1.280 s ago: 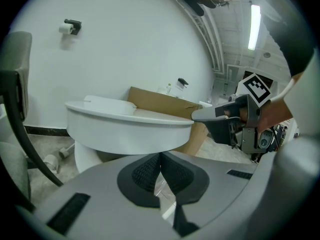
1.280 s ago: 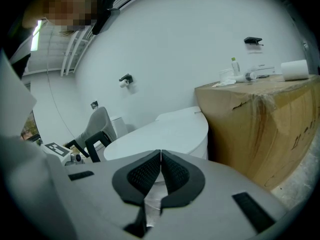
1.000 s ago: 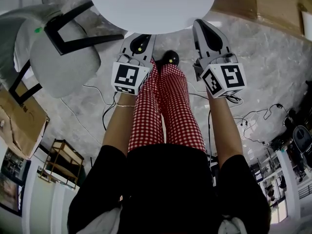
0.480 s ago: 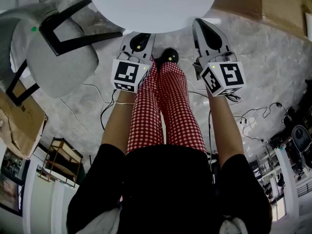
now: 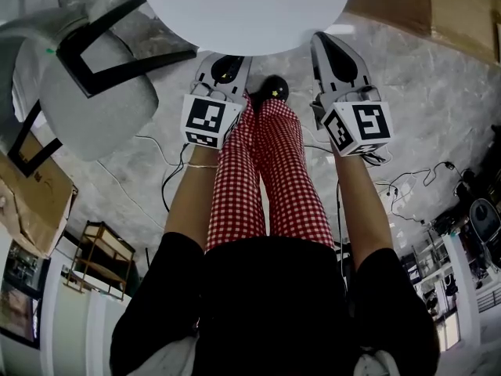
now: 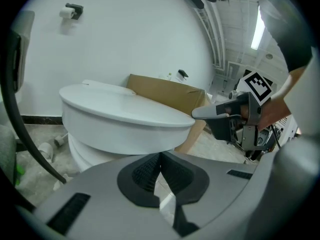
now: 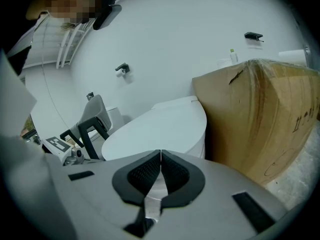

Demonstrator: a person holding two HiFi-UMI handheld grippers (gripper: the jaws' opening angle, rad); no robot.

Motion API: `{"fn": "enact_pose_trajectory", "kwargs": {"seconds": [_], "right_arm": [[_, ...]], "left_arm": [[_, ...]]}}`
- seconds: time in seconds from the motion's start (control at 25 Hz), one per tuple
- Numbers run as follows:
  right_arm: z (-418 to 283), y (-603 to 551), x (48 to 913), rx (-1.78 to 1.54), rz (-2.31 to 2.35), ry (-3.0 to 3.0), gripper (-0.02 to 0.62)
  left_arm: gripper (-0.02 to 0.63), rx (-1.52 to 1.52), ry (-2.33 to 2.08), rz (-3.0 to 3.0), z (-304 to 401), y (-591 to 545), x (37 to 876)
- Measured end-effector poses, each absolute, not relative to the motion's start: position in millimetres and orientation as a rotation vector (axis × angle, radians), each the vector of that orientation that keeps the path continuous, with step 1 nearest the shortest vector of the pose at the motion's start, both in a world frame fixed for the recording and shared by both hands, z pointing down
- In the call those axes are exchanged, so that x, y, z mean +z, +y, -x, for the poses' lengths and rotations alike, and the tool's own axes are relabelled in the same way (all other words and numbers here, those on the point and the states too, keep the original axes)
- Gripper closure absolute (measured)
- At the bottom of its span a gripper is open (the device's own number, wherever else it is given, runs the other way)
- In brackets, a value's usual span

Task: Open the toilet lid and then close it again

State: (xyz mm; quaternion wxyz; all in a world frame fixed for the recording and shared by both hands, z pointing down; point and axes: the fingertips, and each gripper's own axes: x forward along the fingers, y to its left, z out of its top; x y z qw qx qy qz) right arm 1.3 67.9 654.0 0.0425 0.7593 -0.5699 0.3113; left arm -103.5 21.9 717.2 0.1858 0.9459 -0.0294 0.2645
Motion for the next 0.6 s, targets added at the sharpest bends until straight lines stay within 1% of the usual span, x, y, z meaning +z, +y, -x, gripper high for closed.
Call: {"fn": "enact_pose_trajectory", "kwargs": {"seconds": [0.6], "right_arm": [[1, 68, 673, 0.959, -2.323, -1.727, 0.575]], "left_arm": [[0.603, 0.784, -0.104, -2.656, 106, 22, 739]]}}
